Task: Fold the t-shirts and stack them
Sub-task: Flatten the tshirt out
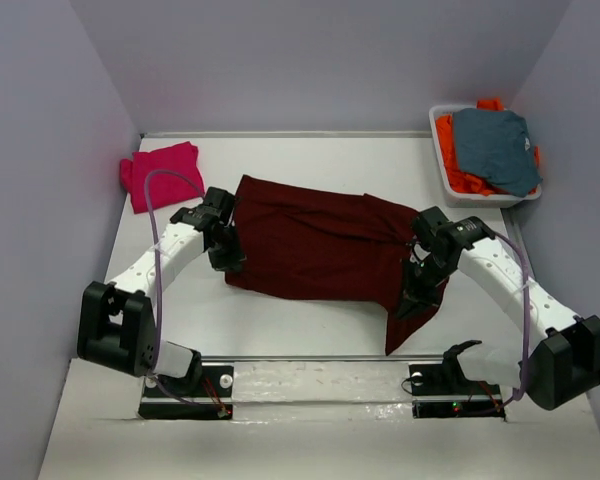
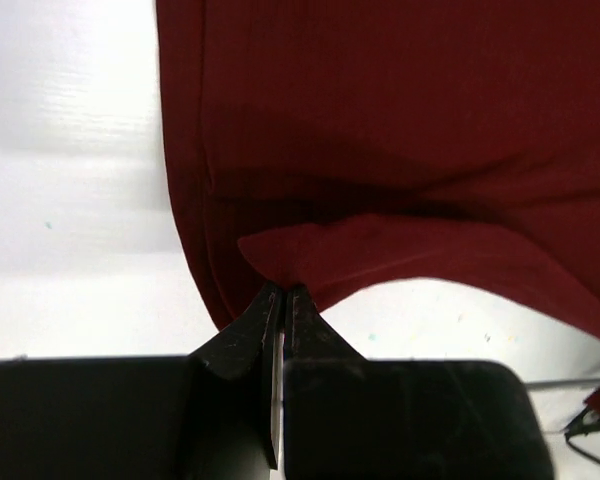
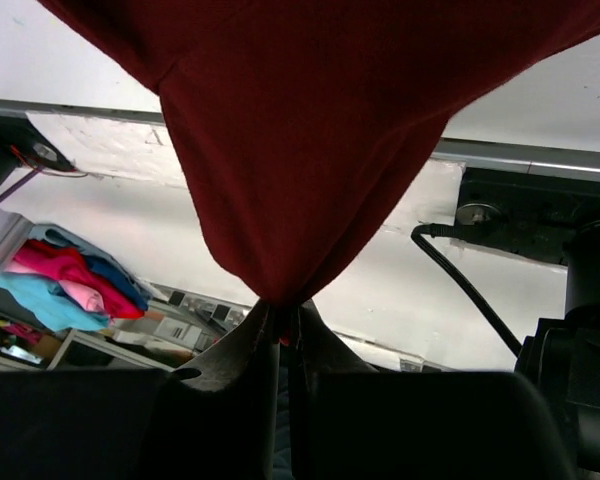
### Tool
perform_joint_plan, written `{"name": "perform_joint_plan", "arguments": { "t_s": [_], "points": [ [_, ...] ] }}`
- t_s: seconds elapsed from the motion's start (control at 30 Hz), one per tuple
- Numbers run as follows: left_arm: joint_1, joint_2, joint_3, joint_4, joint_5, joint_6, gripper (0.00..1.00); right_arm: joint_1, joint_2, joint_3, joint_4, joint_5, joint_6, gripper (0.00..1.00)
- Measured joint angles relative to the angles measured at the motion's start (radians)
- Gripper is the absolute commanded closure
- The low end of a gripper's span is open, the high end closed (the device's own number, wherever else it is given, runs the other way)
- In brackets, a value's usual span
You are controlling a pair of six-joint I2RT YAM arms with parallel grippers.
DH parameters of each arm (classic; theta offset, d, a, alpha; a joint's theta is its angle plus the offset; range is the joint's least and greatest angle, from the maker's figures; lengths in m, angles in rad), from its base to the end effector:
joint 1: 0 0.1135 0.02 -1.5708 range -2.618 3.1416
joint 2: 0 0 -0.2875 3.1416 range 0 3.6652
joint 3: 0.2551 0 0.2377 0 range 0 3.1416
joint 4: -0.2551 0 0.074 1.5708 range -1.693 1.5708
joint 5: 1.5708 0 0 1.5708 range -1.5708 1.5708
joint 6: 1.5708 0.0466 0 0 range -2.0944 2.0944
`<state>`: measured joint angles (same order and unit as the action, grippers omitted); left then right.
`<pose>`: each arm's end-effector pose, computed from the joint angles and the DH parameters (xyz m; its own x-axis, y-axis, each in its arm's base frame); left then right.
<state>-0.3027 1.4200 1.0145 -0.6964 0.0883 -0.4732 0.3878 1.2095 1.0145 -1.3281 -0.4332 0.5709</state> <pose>0.2529 -0.0833 0.2547 -0.9106 -0.1912 -0.3664 -0.0899 0.9570 -0.2760 0.1418 0.0791 0.2806 -0.9735 0.1322 0.1865 0.1953 0.9047 0.3786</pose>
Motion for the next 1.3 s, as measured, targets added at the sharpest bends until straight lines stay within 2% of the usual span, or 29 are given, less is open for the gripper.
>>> {"name": "perform_joint_plan", "arguments": {
  "t_s": [0.33,0.53,0.6,0.63,0.7,0.73,0.77,0.8,0.83,0.87,0.9,1.03,1.2,1.3],
  "points": [
    [-0.024,-0.151,-0.108,-0.098,0.008,-0.009,0.94,0.000,0.051,-0.072,0.031,-0.044,-0.022,0.93],
    [-0.028,-0.190,-0.143,-0.126,-0.014,-0.014,0.94,0.000,0.105,-0.110,0.071,-0.052,-0.050,0.92],
    [-0.029,-0.206,-0.158,-0.123,-0.019,-0.014,0.94,0.000,0.117,-0.122,0.086,-0.057,-0.056,0.88],
    [-0.029,-0.216,-0.171,-0.123,-0.019,-0.014,0.93,0.002,0.123,-0.130,0.095,-0.061,-0.061,0.81],
    [-0.029,-0.232,-0.188,-0.124,-0.019,-0.014,0.84,0.006,0.137,-0.139,0.105,-0.066,-0.068,0.73],
    [-0.029,-0.241,-0.198,-0.124,-0.019,-0.014,0.67,0.007,0.144,-0.142,0.109,-0.069,-0.074,0.63],
    [-0.029,-0.251,-0.209,-0.124,-0.019,-0.015,0.59,0.007,0.148,-0.142,0.110,-0.071,-0.074,0.58],
    [-0.029,-0.261,-0.218,-0.125,-0.019,-0.015,0.54,0.007,0.154,-0.142,0.114,-0.073,-0.079,0.53],
    [-0.029,-0.269,-0.225,-0.125,-0.018,-0.019,0.46,0.007,0.158,-0.142,0.117,-0.073,-0.083,0.45],
    [-0.029,-0.274,-0.229,-0.126,-0.016,-0.016,0.45,0.007,0.159,-0.142,0.119,-0.073,-0.080,0.41],
    [-0.029,-0.280,-0.233,-0.127,-0.015,-0.020,0.37,0.008,0.160,-0.141,0.120,-0.074,-0.083,0.35],
    [-0.029,-0.296,-0.235,-0.131,-0.014,-0.023,0.36,0.016,0.163,-0.126,0.120,-0.073,-0.084,0.31],
    [-0.029,-0.295,-0.195,-0.136,-0.027,-0.021,0.36,0.019,0.165,-0.056,0.124,-0.060,-0.072,0.30],
    [-0.029,-0.258,-0.112,-0.122,-0.033,-0.014,0.38,0.019,0.167,0.015,0.121,0.034,-0.041,0.31]
  ]
}}
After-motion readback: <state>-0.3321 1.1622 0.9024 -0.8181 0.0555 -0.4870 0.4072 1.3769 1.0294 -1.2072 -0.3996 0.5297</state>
